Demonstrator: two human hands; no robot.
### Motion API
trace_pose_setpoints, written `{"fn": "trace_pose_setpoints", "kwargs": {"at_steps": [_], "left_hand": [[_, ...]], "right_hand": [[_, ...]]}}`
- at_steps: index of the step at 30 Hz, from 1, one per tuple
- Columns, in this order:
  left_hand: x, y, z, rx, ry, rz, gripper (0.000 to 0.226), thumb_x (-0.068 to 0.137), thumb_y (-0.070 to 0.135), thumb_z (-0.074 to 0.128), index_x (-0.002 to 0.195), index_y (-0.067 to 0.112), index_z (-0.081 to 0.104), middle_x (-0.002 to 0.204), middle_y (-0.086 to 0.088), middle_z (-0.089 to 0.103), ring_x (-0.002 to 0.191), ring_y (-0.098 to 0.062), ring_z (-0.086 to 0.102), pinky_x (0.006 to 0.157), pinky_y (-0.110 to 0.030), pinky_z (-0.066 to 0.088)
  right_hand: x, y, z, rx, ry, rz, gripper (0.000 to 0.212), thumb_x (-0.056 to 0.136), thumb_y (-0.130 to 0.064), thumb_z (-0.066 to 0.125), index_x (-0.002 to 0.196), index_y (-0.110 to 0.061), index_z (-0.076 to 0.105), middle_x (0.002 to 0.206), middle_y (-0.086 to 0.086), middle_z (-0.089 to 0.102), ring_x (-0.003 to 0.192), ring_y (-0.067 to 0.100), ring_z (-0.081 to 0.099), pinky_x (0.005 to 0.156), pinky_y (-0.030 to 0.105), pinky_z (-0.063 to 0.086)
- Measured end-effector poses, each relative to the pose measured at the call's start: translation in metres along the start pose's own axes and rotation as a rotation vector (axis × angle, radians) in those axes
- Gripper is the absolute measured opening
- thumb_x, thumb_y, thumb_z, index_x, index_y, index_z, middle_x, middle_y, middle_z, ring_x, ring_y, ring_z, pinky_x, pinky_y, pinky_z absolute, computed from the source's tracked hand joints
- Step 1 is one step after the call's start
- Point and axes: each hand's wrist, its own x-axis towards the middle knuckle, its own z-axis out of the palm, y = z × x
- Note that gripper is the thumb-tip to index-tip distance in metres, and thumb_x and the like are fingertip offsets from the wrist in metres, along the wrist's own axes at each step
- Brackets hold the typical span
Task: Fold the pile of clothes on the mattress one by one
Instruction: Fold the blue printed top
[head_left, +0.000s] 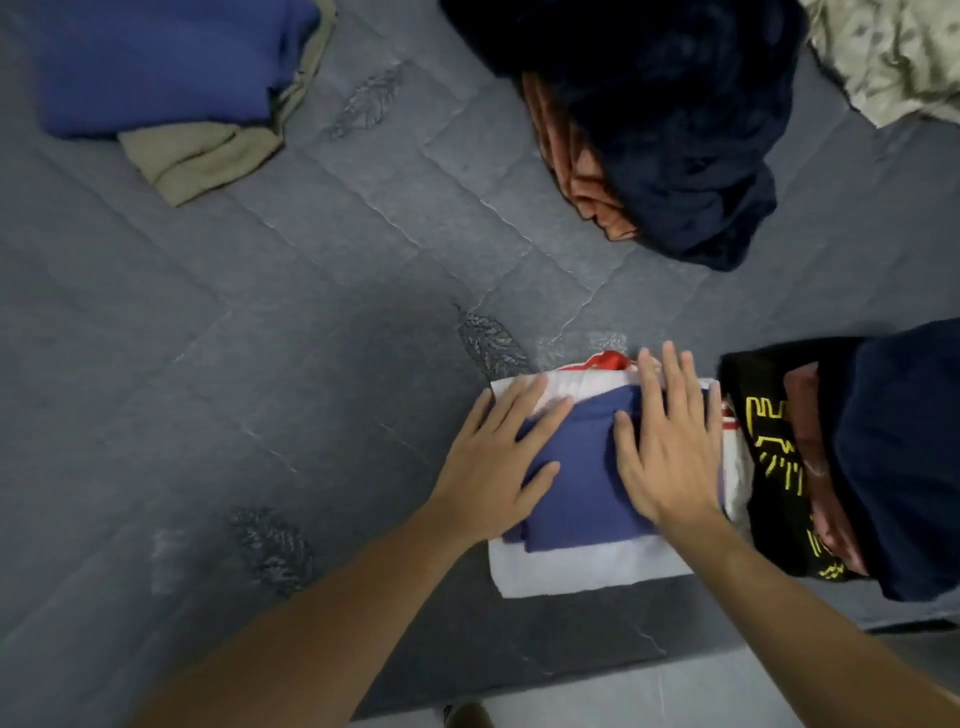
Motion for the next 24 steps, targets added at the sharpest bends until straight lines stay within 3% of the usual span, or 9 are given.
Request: {"fn": "trace_pose_setpoints", "kwargs": {"at_steps": [7,13,16,19,22,24], "left_hand": [[-0.014,-0.197,-0.117,0.075,0.121,-0.288,0.067,0.107,0.049,0.033,0.166,0.031,0.005,0.174,0.001,0.002,0.161,-0.024,-0.002,0.129,-0.05,0.012],[-0.003,-0.379,-0.209,0.204,0.236,-0.528,0.076,0.101,0.039,0.055,0.165,0.025,0.017,0.173,-0.013,0.009,0.159,-0.036,0.009,0.126,-0.055,0.018],[0.008,-0.44,-0.237,0.284,0.209,-0.524,0.073,0.1,0.034,0.057,0.164,0.033,0.022,0.173,-0.014,0.004,0.159,-0.038,0.005,0.125,-0.057,0.017],[0.023,-0.469,-0.253,0.235,0.129,-0.461,0.067,0.1,0.031,0.059,0.16,0.036,0.032,0.173,-0.013,0.0,0.159,-0.037,0.003,0.126,-0.056,0.018],[0.031,-0.471,-0.26,0.164,0.135,-0.382,0.053,0.096,0.023,0.063,0.147,0.025,0.049,0.17,-0.013,0.016,0.157,-0.037,0.016,0.12,-0.054,0.028],[0.035,-0.468,-0.263,0.191,0.189,-0.39,0.04,0.095,0.019,0.065,0.133,0.017,0.052,0.155,-0.012,0.042,0.143,-0.036,0.039,0.104,-0.051,0.042]], "right_hand": [[0.136,-0.207,-0.013,0.143,0.003,-0.241,0.075,0.098,-0.04,0.043,0.166,-0.022,0.015,0.175,0.002,0.007,0.161,0.021,-0.002,0.129,0.054,0.006],[0.237,-0.37,0.006,0.175,-0.083,-0.384,0.083,0.098,-0.031,0.057,0.166,-0.02,0.012,0.175,0.0,-0.001,0.161,0.023,-0.003,0.129,0.05,0.015],[0.279,-0.413,0.011,0.155,-0.095,-0.429,0.076,0.091,-0.023,0.062,0.161,-0.02,0.032,0.175,0.0,-0.004,0.161,0.024,-0.004,0.125,0.048,0.026],[0.305,-0.432,0.012,0.093,-0.111,-0.478,0.05,0.085,-0.017,0.063,0.135,-0.017,0.063,0.175,0.002,-0.005,0.161,0.026,-0.005,0.119,0.05,0.036],[0.312,-0.436,0.009,0.11,-0.088,-0.481,0.055,0.085,-0.014,0.062,0.14,-0.009,0.058,0.174,0.001,0.005,0.161,0.024,0.003,0.119,0.053,0.035],[0.308,-0.437,0.003,0.167,-0.078,-0.489,0.068,0.085,-0.012,0.061,0.15,-0.004,0.046,0.17,0.003,0.021,0.158,0.025,0.017,0.121,0.05,0.035]]}}
